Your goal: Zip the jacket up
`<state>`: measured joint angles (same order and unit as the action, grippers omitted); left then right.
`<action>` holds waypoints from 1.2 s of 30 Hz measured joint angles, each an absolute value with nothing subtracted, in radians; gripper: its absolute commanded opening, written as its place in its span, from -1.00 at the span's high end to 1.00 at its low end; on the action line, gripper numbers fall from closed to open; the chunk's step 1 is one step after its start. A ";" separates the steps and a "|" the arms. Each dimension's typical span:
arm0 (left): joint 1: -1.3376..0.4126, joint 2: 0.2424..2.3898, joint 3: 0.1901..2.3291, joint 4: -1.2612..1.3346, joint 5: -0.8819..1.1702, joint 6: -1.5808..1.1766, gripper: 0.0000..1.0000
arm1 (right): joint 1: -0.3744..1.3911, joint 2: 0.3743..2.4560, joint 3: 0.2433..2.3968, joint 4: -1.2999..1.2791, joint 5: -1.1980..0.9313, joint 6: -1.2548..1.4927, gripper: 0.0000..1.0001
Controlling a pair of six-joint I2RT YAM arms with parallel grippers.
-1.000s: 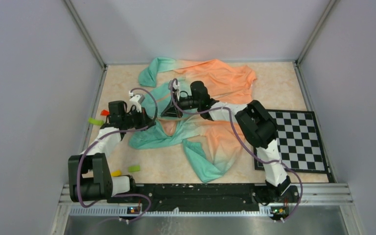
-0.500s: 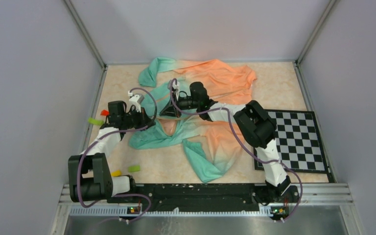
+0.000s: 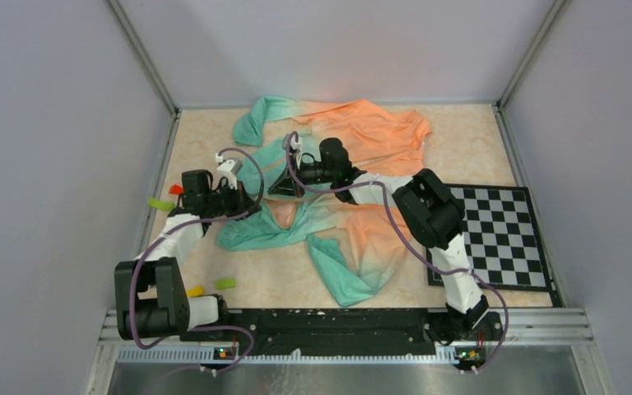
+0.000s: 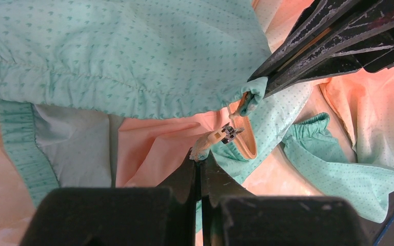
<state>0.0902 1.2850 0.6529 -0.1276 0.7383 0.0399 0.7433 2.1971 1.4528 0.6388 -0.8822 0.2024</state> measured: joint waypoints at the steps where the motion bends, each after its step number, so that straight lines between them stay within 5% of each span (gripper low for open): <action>1: 0.090 1.285 0.653 -0.128 0.738 0.039 1.00 | 0.743 2.197 1.453 0.636 -0.883 0.202 1.00; 36: 0.090 1.285 0.654 -0.134 0.718 0.040 1.00 | 0.756 2.201 1.460 0.609 -0.887 0.186 1.00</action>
